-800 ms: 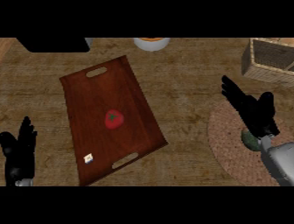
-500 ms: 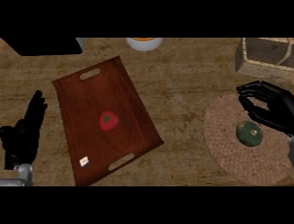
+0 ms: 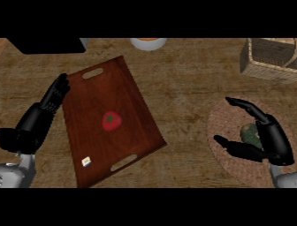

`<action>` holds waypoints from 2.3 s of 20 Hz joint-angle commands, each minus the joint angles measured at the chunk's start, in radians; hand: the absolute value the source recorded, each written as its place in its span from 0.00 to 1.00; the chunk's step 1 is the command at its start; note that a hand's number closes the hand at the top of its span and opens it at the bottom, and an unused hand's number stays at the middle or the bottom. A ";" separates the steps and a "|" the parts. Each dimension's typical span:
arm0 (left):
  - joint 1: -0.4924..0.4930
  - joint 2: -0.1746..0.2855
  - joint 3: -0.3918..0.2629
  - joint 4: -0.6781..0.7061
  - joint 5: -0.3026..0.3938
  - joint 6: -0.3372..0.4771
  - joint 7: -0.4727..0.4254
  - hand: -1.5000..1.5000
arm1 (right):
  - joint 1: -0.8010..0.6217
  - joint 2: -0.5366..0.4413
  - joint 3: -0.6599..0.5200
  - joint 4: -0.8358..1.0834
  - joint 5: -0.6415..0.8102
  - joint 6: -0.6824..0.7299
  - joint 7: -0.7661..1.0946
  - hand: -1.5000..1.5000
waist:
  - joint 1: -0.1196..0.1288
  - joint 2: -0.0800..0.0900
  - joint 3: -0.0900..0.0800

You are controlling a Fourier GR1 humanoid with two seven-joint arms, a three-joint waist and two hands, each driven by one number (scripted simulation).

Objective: Pick the squash from the placemat and place it in the basket

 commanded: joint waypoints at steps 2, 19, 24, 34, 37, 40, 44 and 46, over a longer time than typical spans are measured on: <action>0.002 0.006 -0.008 -0.001 -0.021 -0.019 -0.037 0.50 | 0.065 -0.013 0.021 -0.071 0.236 -0.266 0.146 0.00 | 0.007 -0.002 -0.003; -0.048 0.025 0.041 0.025 0.002 -0.049 -0.012 0.50 | 0.143 -0.670 -0.139 -0.582 0.151 0.352 0.963 0.00 | -0.014 -0.003 -0.004; -0.009 0.025 0.069 0.024 0.023 -0.104 -0.029 0.50 | 0.241 -0.673 -0.322 -0.655 0.044 0.426 1.001 0.00 | 0.010 0.001 0.000; -0.052 -0.032 0.069 0.000 -0.018 -0.118 0.026 0.50 | 0.352 -0.451 -0.460 -0.682 0.186 0.502 0.914 0.00 | 0.024 0.004 0.000; 0.041 -0.030 0.065 -0.011 -0.033 -0.148 -0.047 0.50 | 0.444 -0.388 -0.527 -0.674 0.207 0.527 0.809 0.00 | 0.020 0.002 0.000; -0.021 -0.075 0.029 -0.078 -0.063 -0.096 0.064 0.50 | 0.386 -0.278 -0.349 -0.608 0.377 0.418 0.774 0.00 | 0.030 0.004 0.001; -0.007 -0.060 0.090 0.011 -0.060 -0.139 -0.038 0.50 | 0.298 -0.197 -0.299 -0.455 0.478 0.370 0.699 0.00 | 0.032 0.006 0.000; -0.076 -0.098 0.077 0.082 -0.087 -0.131 -0.030 0.50 | 0.296 -0.172 -0.312 -0.403 0.505 0.367 0.633 0.00 | 0.026 0.006 0.000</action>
